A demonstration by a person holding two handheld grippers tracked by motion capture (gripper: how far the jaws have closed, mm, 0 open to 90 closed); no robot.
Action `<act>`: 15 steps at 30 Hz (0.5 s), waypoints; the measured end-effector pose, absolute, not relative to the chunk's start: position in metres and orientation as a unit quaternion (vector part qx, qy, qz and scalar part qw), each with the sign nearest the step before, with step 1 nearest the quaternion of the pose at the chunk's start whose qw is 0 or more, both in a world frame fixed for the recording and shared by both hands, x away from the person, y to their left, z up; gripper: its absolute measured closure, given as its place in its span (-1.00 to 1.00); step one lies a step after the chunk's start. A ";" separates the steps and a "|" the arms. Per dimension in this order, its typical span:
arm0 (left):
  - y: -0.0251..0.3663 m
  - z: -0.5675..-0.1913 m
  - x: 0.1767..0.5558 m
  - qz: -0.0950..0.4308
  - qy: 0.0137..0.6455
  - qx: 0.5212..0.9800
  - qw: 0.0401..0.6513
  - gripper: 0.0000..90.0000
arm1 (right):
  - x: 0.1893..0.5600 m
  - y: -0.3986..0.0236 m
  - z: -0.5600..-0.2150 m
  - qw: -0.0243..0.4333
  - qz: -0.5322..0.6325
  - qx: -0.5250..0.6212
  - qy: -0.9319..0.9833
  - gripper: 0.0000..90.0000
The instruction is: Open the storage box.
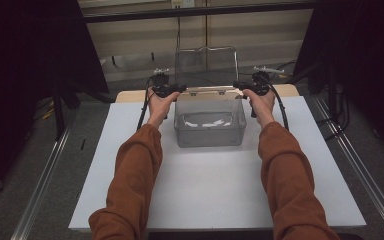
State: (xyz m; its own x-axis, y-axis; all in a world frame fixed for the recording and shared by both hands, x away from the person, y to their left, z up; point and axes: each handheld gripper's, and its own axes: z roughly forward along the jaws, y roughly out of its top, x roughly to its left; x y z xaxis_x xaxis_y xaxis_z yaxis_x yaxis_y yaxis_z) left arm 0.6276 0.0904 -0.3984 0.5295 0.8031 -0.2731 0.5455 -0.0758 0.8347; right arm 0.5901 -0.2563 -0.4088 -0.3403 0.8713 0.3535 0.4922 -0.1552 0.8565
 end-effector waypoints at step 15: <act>0.089 -0.400 0.629 0.126 0.481 0.725 0.477 0.10 | 0.595 -0.253 -0.412 0.153 0.519 0.568 0.620 0.46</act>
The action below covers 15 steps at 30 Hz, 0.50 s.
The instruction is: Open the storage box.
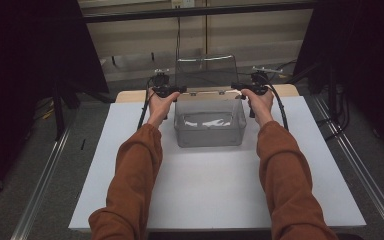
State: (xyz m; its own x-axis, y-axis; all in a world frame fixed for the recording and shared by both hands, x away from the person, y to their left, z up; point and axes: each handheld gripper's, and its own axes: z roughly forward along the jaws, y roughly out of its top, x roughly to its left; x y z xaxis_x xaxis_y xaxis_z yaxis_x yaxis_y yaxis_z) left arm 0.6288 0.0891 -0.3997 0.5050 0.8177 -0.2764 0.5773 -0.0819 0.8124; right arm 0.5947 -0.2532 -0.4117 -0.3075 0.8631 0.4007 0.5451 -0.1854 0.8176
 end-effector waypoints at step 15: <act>0.091 -0.403 0.631 0.105 0.489 0.718 0.484 0.07 | 0.595 -0.249 -0.417 0.149 0.521 0.575 0.613 0.30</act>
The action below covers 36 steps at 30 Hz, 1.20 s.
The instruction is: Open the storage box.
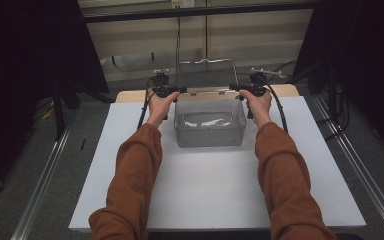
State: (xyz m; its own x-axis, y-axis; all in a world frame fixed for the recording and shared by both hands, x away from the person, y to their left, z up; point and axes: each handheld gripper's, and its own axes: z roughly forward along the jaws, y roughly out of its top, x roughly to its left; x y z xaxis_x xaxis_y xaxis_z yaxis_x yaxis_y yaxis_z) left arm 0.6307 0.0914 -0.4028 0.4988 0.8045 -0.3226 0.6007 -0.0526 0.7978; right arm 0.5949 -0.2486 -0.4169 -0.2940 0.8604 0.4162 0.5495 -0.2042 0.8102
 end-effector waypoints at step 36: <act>0.088 -0.405 0.628 0.168 0.471 0.713 0.492 -0.48 | 0.590 -0.247 -0.414 0.209 0.518 0.565 0.607 -0.29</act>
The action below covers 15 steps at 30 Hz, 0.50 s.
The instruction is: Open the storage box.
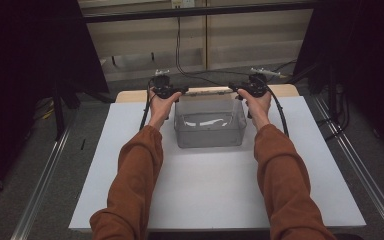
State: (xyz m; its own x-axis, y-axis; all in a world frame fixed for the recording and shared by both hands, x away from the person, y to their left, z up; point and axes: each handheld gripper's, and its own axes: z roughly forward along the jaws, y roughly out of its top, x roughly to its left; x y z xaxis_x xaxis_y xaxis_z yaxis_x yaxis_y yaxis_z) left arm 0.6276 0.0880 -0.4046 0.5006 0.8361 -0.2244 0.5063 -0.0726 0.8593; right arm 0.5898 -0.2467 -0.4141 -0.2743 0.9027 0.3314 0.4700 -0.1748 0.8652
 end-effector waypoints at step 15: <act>0.091 -0.399 0.603 0.211 0.417 0.724 0.507 -0.82 | 0.563 -0.249 -0.405 0.277 0.513 0.504 0.637 -0.73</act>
